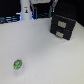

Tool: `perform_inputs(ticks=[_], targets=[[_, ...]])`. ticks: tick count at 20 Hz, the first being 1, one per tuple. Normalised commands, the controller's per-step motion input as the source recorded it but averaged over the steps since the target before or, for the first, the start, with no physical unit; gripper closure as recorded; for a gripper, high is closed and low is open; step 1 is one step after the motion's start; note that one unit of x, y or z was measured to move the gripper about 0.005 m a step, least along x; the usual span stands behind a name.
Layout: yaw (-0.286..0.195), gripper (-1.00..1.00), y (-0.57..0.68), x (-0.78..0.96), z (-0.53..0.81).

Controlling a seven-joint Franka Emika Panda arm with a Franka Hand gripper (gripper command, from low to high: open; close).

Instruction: Open the kcup holder, insert the kcup into the holder, and close the kcup holder

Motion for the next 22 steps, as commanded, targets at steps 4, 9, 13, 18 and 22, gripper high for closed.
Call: perform_inputs(ticks=[4,9,13,18,22], targets=[[-0.148,-1.00,0.48,-0.20,0.13],[-0.197,-1.00,0.52,-0.26,0.06],[-0.227,-1.00,0.55,-0.29,0.01],[-0.222,-1.00,0.54,-0.30,-0.05],[-0.200,-1.00,0.55,-0.34,-0.11]])
